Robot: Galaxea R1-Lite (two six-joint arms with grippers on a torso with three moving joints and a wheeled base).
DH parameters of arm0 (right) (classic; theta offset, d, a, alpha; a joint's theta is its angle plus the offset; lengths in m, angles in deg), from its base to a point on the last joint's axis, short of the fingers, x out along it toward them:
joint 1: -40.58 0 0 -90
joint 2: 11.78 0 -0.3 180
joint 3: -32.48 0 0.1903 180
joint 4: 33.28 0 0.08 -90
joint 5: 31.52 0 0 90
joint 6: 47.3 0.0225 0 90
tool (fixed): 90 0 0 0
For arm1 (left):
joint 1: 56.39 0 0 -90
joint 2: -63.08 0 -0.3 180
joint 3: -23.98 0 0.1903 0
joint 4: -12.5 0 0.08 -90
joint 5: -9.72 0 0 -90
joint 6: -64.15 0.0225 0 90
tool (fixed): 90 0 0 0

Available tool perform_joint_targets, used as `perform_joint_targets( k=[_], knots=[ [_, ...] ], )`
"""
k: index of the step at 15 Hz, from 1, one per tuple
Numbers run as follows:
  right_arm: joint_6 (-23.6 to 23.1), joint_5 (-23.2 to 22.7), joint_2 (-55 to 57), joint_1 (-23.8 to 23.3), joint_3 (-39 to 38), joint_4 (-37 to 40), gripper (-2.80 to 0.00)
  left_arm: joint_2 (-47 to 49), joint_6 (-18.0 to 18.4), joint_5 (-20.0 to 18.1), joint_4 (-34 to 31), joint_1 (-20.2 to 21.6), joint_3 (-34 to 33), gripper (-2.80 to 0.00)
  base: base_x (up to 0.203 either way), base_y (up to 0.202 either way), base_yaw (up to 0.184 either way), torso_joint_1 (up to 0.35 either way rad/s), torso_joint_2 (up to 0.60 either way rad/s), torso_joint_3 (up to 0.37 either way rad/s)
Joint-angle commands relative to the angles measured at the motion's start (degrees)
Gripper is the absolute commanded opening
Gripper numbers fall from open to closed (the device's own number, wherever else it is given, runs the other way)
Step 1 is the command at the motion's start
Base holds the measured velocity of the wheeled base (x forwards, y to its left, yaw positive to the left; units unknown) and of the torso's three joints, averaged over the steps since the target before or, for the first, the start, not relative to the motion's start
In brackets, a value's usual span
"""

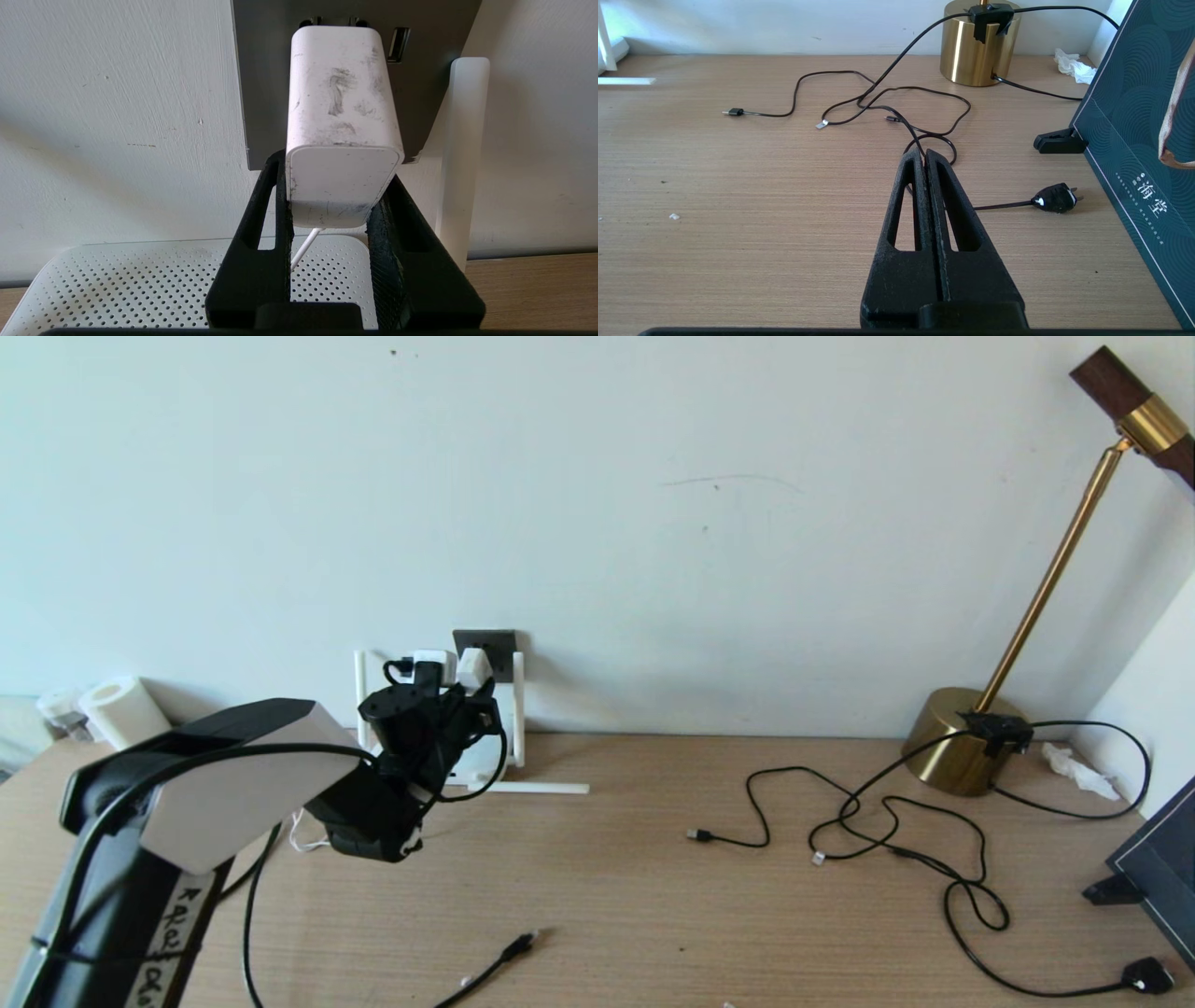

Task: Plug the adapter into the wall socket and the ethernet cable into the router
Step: Plug plug into socket

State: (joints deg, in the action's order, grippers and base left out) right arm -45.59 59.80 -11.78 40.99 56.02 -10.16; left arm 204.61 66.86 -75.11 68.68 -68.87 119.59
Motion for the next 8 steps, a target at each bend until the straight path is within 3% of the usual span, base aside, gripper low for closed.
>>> perform_joint_targets(
  k=[1, 8],
  knots=[
    [0.05, 0.00, 0.09, 0.02, -0.01, -0.11, -2.80, -0.56, 0.01, 0.02, 0.88, 0.00, 0.09, -2.80, 0.000, 0.000, 0.000, 0.000, 0.00, 0.000],
    [-0.02, 0.00, 0.09, 0.02, -0.01, -0.02, -2.80, -1.36, 0.01, 0.10, 0.96, -0.17, -0.18, -2.80, 0.000, 0.000, 0.000, 0.000, 0.00, 0.000]
  ],
)
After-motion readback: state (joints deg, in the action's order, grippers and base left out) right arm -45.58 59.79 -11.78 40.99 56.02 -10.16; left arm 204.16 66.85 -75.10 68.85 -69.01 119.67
